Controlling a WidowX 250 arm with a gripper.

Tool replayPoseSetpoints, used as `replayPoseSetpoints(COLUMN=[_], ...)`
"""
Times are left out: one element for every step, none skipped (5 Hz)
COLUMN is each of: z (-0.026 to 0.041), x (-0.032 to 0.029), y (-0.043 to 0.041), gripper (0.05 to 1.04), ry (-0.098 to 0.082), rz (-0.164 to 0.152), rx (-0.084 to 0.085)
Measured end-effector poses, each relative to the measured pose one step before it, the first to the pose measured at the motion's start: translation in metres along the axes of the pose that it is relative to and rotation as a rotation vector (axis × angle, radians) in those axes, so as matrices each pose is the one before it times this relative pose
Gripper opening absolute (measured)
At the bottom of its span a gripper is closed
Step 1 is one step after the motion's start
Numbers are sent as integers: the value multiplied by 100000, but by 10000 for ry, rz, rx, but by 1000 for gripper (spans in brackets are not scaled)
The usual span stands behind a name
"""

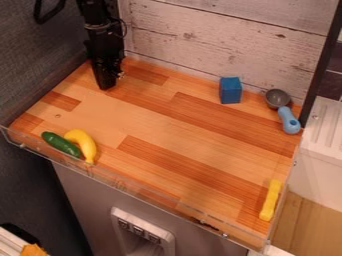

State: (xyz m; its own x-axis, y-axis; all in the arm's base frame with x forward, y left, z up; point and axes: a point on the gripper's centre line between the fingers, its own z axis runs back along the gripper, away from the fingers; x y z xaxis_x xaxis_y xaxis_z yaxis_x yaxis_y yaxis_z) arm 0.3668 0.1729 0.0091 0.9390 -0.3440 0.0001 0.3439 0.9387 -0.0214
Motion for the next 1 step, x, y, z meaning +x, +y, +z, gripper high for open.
replayPoseSetpoints(z=[5], x=[481], y=[278], gripper=[53], ry=[-10], rz=[280], rx=[-11])
